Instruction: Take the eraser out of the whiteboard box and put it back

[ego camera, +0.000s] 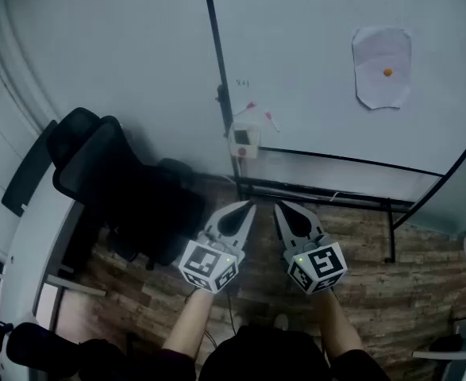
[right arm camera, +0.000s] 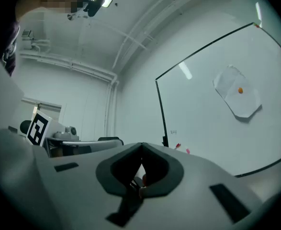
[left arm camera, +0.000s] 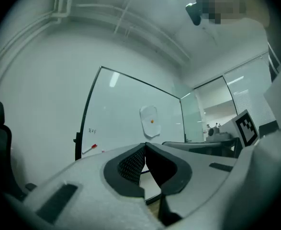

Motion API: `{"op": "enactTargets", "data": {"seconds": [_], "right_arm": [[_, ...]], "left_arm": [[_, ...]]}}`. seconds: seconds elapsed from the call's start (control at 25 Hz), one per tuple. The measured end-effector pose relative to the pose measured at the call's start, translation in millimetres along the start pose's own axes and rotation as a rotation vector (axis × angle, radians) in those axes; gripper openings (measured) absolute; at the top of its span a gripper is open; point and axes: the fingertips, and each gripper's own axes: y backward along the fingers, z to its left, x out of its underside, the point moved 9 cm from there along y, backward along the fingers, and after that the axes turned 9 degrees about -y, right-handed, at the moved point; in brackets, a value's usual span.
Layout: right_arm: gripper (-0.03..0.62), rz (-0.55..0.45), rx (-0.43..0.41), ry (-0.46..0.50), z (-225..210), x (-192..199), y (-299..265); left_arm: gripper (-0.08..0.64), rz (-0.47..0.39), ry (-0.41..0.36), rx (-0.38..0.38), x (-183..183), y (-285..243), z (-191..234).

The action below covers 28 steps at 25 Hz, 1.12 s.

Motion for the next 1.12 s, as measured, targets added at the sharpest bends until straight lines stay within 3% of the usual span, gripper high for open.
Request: {"op": "enactTargets", "data": {"seconds": [0.24,0.4,0.8,1.12], "right_arm": [[0.003,0.002,-0.001,0.004,4,2,-4],[0.003,0.006,-0.01,0.004,6,6,-5],[0.003,0.029,-0.024,-0.035,14,19,-16],[0.003,0.034,0.025,-0.044,25,31,-37]], "left_arm": [[0.006,0.044,-0.037,-0.064,3,4,5],[0.006,0.072,0.001,-0.13,7,9,14],[0.006,0.066,0.013,-0.077,16,18,25],[0.006,0.071,0.027,-0.048,25,28,50]]}}
